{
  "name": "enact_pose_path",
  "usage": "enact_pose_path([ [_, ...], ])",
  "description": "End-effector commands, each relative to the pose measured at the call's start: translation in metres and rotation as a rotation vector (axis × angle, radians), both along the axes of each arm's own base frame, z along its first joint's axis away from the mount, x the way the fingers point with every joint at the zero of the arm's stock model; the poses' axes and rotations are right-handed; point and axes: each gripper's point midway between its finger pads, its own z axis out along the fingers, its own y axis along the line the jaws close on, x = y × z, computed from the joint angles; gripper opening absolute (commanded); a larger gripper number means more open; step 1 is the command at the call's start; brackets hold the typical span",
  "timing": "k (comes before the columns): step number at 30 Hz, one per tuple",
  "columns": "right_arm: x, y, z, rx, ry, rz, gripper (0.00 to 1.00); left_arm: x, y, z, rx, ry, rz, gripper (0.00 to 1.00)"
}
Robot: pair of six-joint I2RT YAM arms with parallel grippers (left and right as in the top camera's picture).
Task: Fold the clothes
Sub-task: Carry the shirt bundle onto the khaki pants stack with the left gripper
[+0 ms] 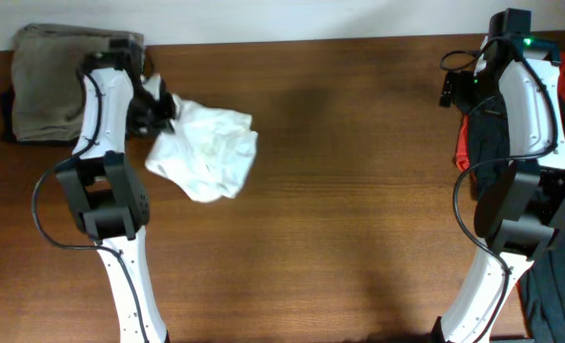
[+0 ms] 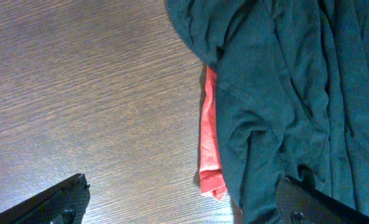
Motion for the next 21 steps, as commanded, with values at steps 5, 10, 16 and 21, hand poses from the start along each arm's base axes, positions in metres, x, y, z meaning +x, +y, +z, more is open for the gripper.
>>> enact_pose_path([
  [5,0.003,-0.002,0.009,-0.020,-0.020,-0.003,0.99,0.054,0.033,0.084,0.117,-0.293,0.075,0.01],
  [10,0.003,-0.002,0.009,-0.019,-0.020,-0.003,0.99,0.087,0.062,0.110,0.116,-0.461,0.186,0.01],
  [16,0.003,-0.002,0.009,-0.019,-0.020,-0.003,0.99,0.098,0.067,0.175,0.124,-0.629,0.205,0.01],
  [21,0.003,-0.002,0.009,-0.020,-0.020,-0.003,0.99,0.088,0.071,0.219,0.124,-0.708,0.232,0.01],
])
